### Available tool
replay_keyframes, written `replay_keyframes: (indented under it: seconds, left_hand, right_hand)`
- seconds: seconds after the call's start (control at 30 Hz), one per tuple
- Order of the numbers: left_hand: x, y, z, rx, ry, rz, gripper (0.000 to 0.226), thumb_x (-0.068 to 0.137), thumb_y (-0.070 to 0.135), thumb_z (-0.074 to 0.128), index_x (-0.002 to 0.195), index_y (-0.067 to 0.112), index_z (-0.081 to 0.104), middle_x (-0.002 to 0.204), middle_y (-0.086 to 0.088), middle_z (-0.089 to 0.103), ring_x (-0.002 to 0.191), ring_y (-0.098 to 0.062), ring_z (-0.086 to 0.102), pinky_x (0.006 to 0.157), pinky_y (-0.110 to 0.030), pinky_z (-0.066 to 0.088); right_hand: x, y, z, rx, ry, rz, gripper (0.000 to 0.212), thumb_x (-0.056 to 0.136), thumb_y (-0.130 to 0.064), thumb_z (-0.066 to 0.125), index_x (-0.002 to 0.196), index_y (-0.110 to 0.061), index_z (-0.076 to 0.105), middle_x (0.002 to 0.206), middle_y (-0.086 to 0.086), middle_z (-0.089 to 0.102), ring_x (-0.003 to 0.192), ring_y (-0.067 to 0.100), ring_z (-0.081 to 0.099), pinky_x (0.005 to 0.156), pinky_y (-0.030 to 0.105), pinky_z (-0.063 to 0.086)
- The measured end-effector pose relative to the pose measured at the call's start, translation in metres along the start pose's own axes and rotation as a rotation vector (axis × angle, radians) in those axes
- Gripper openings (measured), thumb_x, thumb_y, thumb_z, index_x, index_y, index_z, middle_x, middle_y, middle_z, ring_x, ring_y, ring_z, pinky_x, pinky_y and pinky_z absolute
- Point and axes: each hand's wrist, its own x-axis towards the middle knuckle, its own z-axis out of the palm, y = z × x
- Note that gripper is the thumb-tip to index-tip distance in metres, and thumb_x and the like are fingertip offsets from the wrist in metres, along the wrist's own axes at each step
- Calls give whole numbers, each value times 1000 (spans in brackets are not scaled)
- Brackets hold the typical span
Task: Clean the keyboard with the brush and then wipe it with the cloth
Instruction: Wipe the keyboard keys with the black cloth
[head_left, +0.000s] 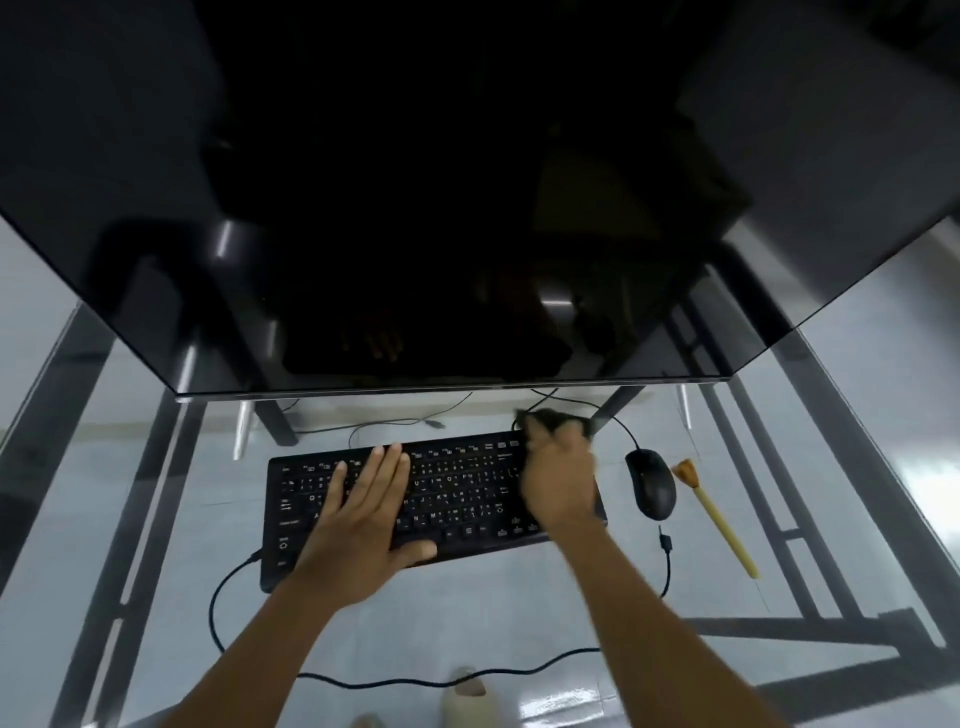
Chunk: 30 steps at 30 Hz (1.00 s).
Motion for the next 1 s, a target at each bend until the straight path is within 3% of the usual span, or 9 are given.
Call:
replay_keyframes:
  seconds: [0.17,0.2,0.3,0.4,0.53,0.67,0.73,0.83,1.0]
  left_hand:
    - [-1,3,-3,19,22,-35,74,99,60,12,152,9,19,160,-5,18,148,-16,0,115,-44,-4]
    - [-2,2,-3,20,23,-35,74,99,60,12,152,10,18,160,-5,17,148,-16,0,115,-44,-4]
    - [-2,3,-3,36,23,-44,75,98,62,11,153,11,16,160,-4,15,148,-16,1,115,-44,-3]
    - [-3,3,-3,41,20,-50,74,99,60,13,151,9,22,160,-6,20,148,-19,7,116,-44,-1]
    - [-4,4,-4,52,12,-44,73,99,58,16,151,8,25,159,-6,22,148,-20,10,117,-45,0]
    - [-3,3,-5,61,-11,-41,73,99,59,17,151,9,24,159,-5,20,148,-19,7,116,-45,1]
    - [-3,2,-6,68,-14,-34,73,99,59,17,152,10,22,160,-5,19,148,-18,5,116,-44,1]
    - [-4,1,-6,59,-27,-35,73,99,59,18,152,10,21,159,-6,20,148,-19,6,116,-44,1]
    - [-5,4,-9,42,-51,-26,72,99,58,18,150,8,25,159,-7,23,147,-21,13,116,-46,5]
  right_hand:
    - [-34,-24,26,-36,-15,-526,64,72,-6,69,133,-17,54,94,11,53,70,29,58,64,36,52]
    - [-22,-8,23,-53,13,-506,65,76,-6,65,138,-19,50,96,12,52,70,31,59,65,38,53]
    - [12,49,5,-86,55,-112,62,90,-6,47,149,-19,32,118,20,46,91,39,58,80,42,50]
    - [7,64,-3,37,19,139,48,97,-10,38,145,-10,33,121,25,43,101,41,53,85,44,48]
    - [-38,27,11,110,-41,38,48,100,-14,38,148,-10,29,114,13,44,90,29,57,80,35,53]
    - [-76,12,12,183,-261,-299,45,96,-29,55,138,-21,43,110,7,50,91,26,58,78,33,55]
    - [-63,37,4,225,-179,-170,36,97,-31,51,131,-22,51,109,10,51,93,33,59,77,35,53]
    - [-40,71,4,172,49,13,50,97,-10,47,145,-11,37,108,19,48,80,35,58,70,38,52]
    - [-74,61,14,259,35,80,49,98,-11,45,145,-4,33,114,21,47,82,36,59,70,37,51]
